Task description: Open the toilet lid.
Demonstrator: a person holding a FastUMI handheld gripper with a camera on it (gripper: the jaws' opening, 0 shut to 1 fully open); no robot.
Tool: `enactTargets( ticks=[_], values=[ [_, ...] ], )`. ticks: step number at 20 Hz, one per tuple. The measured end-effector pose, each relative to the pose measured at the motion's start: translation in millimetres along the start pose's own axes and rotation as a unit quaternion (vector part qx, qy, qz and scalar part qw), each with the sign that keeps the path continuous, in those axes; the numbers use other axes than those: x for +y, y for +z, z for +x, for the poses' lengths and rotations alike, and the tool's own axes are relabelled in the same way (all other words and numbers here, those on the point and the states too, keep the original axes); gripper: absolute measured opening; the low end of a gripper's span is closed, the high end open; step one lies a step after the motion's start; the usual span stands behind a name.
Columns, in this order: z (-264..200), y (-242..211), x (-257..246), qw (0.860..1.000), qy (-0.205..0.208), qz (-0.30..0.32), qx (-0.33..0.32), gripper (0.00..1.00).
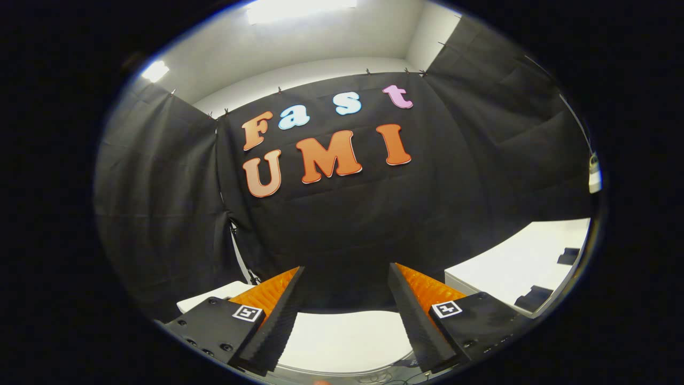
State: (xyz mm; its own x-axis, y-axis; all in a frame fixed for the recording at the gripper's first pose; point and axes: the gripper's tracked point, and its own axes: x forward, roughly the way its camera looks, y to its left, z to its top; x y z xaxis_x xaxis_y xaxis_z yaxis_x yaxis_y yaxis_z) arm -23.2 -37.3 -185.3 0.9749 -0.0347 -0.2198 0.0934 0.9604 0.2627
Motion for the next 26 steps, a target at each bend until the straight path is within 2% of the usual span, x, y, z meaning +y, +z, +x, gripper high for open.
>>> enactTargets(
  ticks=[3,7,9,13,15,21,26],
  values=[
    [6.3,-14.3,-11.9,0.999,-0.013,0.040,-0.003,0.99],
    [15.1,-68.3,-34.2,0.996,-0.037,0.073,0.019,0.99],
    [16.1,-90.0,-37.9,0.993,-0.035,0.107,0.026,0.99],
    [26.2,-142.3,-58.6,0.984,-0.058,0.165,0.041,0.99],
    [24.6,-156.9,-74.0,0.975,-0.076,0.208,0.032,0.99],
    [12.8,-225.1,-115.1,0.948,-0.133,0.286,0.043,0.99],
    [2.8,-267.7,-145.9,0.914,-0.169,0.368,0.032,0.99]
  ],
)
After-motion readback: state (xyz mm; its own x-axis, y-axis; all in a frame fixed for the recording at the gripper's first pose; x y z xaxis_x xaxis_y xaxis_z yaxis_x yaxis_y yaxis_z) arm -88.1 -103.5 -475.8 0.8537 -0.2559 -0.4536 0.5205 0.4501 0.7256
